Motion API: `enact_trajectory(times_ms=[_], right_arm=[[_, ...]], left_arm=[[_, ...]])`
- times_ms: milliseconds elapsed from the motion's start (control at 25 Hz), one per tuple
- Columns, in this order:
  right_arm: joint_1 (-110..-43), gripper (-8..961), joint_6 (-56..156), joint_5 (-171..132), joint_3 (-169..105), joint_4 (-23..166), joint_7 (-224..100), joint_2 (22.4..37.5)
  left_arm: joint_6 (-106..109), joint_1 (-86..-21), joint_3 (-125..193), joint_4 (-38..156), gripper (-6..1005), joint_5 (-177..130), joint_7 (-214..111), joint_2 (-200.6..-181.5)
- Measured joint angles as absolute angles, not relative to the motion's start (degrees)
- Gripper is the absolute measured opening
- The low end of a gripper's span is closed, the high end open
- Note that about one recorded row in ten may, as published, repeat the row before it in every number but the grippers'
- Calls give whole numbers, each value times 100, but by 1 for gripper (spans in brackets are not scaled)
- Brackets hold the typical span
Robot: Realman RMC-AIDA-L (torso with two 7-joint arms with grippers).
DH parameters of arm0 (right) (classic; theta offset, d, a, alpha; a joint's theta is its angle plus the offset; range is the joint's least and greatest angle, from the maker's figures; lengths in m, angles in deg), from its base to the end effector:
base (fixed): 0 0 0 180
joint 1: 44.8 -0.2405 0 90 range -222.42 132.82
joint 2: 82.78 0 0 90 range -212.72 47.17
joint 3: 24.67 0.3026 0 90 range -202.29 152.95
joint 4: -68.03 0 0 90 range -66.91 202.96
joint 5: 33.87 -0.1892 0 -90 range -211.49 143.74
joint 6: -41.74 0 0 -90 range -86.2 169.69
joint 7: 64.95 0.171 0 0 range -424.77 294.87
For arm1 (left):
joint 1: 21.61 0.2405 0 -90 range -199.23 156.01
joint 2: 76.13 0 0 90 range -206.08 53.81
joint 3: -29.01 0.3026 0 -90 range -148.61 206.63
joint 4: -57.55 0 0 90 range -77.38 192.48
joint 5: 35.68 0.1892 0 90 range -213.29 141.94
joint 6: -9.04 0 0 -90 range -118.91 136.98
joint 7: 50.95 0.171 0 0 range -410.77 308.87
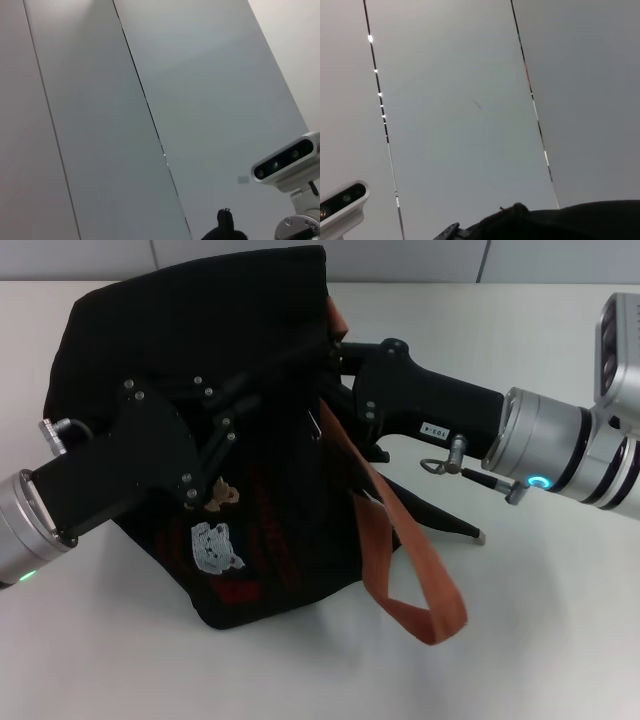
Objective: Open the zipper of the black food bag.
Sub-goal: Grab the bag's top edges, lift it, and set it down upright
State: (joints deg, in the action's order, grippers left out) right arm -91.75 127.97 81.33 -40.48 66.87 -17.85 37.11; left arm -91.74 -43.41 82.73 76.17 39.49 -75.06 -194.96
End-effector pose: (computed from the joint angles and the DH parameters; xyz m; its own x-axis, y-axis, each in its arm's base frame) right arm 0.1641 0.3627 -0.1099 0.5904 -0.1271 -0.7971 -0.3239 -0.9418 -0.0897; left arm -0.2587 0.2859 -0.0382 0.6274 -0.3824 0.6783 0.1340 -0.8051 -0.5778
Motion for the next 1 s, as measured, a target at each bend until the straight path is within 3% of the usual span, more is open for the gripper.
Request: enact_trajectory(times_ms=[200,400,1000], right_arm=[[-9142,195,12708,8134,-4049,6680,-1785,3711],[-9088,-3,12665,8132,-4032,6667,-1785,3711],[-8824,0,12586,8082,-3961,6662,-1792,3710]], left_arm=[[-9195,-4325,8271,7617,88,3913,-7504,-19496],[-9277,-4287,8270,7618,88,3879,-7503,-19496],[-9442,-4233,8185,7618,89,3867,-7503,-19483]])
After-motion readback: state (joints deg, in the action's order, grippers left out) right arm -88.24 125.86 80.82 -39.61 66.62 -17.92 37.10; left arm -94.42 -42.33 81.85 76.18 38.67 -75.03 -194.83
